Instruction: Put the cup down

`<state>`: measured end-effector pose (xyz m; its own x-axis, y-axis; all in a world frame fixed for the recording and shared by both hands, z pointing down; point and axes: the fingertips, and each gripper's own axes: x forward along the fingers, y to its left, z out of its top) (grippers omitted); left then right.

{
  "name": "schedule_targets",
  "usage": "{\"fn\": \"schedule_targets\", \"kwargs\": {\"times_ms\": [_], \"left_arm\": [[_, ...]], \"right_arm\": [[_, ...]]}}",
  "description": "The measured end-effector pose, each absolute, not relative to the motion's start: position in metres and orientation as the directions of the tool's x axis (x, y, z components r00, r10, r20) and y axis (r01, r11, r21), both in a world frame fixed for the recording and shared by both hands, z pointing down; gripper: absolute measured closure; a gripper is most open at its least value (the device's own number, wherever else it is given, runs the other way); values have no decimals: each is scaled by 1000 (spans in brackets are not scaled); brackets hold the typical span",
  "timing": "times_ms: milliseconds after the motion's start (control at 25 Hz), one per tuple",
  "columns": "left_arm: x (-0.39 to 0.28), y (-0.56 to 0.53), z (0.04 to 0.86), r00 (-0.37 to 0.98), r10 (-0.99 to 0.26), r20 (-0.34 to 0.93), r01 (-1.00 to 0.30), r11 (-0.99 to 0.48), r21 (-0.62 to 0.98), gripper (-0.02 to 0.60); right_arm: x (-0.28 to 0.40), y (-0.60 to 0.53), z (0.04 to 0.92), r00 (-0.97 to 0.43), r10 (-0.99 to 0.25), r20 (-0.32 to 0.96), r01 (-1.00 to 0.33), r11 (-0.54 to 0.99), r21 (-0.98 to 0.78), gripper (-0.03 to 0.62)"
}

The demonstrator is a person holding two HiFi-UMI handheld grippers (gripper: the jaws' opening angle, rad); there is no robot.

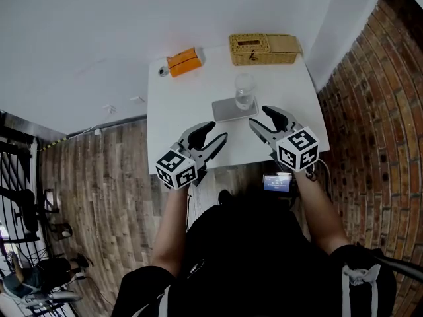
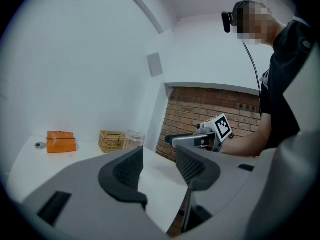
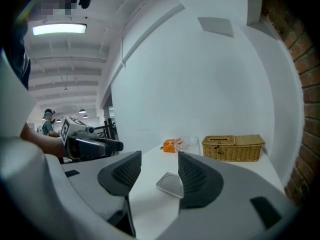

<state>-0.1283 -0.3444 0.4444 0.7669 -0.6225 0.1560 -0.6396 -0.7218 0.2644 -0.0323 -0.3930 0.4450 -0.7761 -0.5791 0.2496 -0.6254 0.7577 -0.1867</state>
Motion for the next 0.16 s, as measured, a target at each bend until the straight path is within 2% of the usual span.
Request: {"fn": "schedule_targets", "kwargs": {"times_ms": [160], "left_arm": [[-126, -344, 445, 768, -620, 160, -639, -722, 268, 371]], "right_arm": [[-32, -392, 448, -775, -576, 261, -626, 757, -186, 353]]}}
